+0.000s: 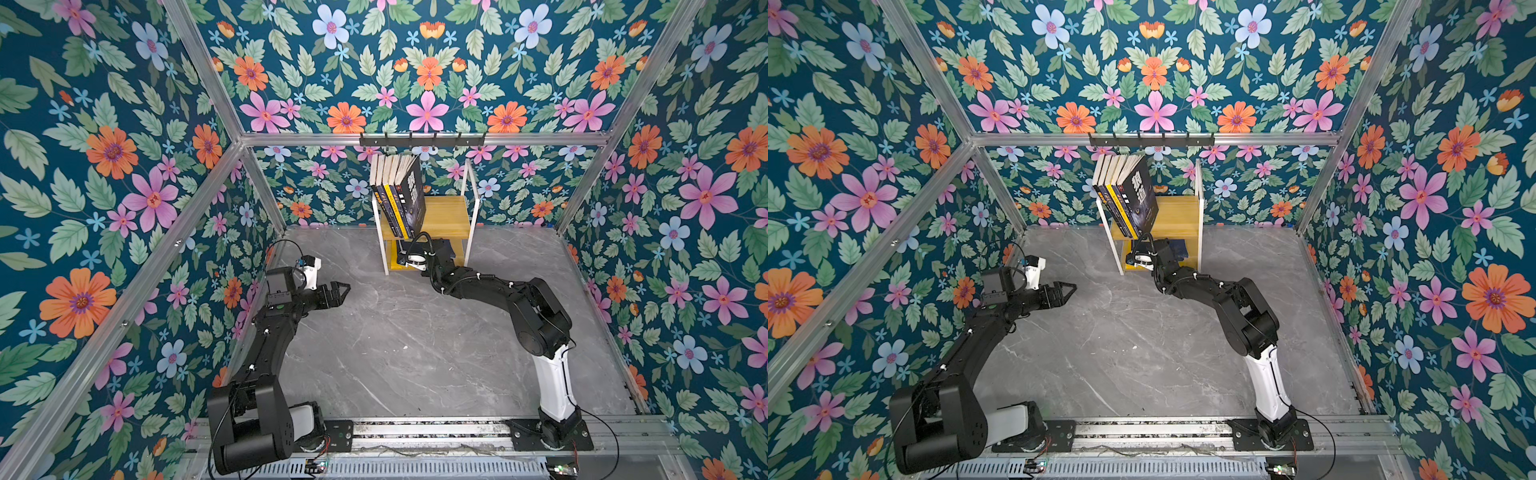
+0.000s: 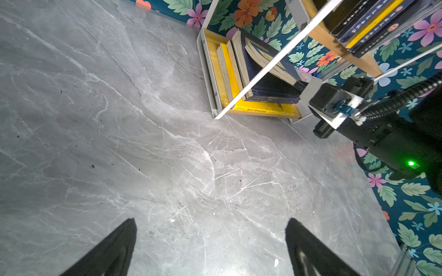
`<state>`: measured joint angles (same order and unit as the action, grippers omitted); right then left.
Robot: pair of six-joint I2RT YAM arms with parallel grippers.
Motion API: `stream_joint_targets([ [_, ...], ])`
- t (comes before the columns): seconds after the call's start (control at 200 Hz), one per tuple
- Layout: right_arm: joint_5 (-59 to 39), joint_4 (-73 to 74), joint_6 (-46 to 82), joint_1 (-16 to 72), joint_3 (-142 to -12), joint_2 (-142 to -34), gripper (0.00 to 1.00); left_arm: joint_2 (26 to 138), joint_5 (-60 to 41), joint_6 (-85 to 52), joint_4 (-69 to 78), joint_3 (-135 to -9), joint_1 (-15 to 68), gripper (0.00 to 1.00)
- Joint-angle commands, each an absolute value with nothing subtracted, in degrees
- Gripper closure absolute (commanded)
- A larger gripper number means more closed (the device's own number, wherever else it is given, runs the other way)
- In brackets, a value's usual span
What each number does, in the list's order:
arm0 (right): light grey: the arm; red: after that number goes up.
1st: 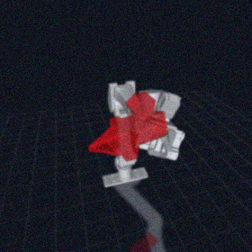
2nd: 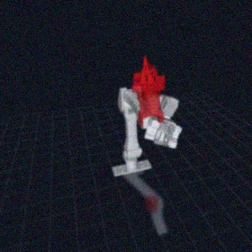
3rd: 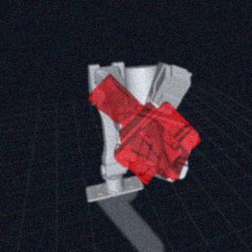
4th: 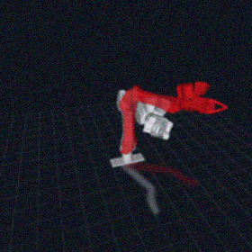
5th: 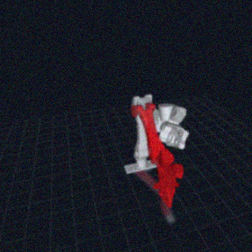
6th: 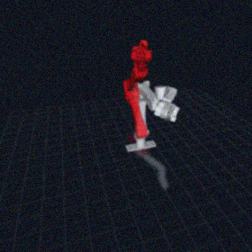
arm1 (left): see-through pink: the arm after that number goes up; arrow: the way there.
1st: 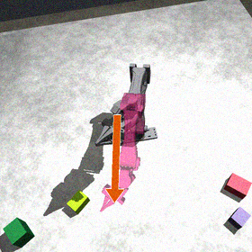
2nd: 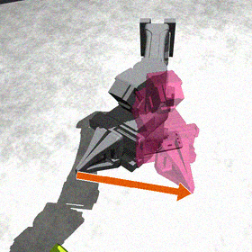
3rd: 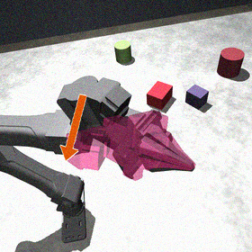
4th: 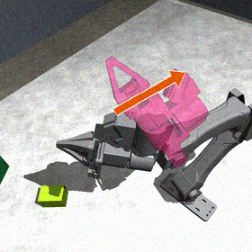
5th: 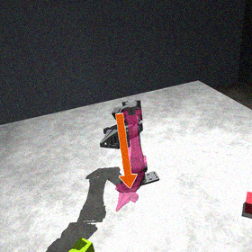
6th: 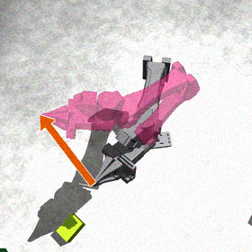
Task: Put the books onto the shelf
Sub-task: 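Lower the blue book onto the lower shelf beside the yellow books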
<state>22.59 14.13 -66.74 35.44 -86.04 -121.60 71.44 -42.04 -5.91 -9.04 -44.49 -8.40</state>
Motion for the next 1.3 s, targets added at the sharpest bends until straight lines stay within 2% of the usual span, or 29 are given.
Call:
stream_joint_targets([
  [0.0, 24.9, 20.3, -68.8, 35.2, -87.2, -122.6, 1.00, 71.2, -42.6, -5.4, -8.8, -44.5, -8.5, 0.02],
  [0.975, 19.8, 19.7, -67.0, 35.1, -89.0, -127.0, 1.00, 71.4, -41.8, -4.8, -8.4, -43.9, -8.5, 0.01],
  [1.035, 20.2, 19.7, -67.0, 35.2, -89.0, -126.9, 0.92, 71.3, -41.8, -4.7, -8.4, -43.9, -8.5, 0.01],
  [1.185, 19.5, 18.7, -66.8, 35.5, -87.9, -125.2, 0.63, 71.2, -41.9, -4.8, -8.4, -43.8, -8.5, 0.01],
  [1.295, 18.3, 17.4, -66.7, 35.9, -86.9, -123.6, 0.53, 71.2, -41.9, -4.9, -8.1, -43.7, -8.5, 0.01],
])
